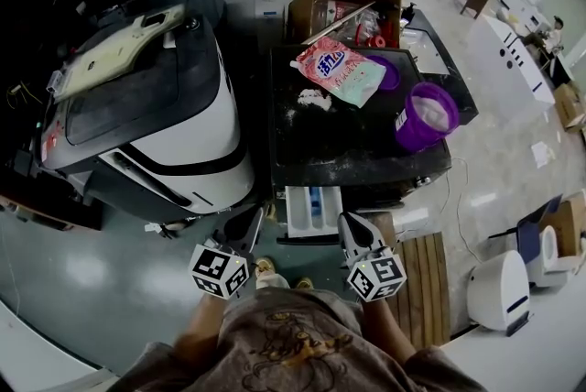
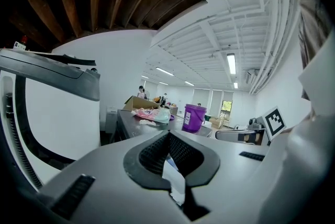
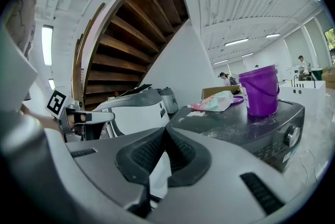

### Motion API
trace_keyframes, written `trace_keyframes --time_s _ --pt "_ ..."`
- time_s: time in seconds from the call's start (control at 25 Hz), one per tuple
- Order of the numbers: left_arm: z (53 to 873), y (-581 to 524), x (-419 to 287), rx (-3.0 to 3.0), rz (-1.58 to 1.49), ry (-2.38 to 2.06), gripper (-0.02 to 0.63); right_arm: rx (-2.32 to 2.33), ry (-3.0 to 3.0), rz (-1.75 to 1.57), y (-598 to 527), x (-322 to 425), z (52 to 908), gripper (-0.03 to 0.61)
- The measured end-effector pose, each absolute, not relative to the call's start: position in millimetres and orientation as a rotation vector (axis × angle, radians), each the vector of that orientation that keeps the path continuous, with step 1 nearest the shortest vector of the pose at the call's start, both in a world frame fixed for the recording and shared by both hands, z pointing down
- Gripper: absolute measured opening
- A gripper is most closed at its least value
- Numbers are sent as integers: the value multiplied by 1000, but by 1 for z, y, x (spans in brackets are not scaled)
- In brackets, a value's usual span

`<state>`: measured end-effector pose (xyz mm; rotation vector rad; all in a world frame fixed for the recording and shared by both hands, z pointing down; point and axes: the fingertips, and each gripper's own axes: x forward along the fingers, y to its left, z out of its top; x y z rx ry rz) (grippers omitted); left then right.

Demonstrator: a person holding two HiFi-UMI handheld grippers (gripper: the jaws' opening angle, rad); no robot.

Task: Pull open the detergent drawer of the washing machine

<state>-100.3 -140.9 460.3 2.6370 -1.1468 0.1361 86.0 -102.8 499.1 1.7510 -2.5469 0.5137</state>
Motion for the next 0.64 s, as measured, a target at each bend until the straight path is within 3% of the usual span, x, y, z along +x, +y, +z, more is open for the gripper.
trace_keyframes --time_s 0.64 --pt "456 -149 -104 2618 140 -1174 21 1716 -2558 494 -112 92 496 4"
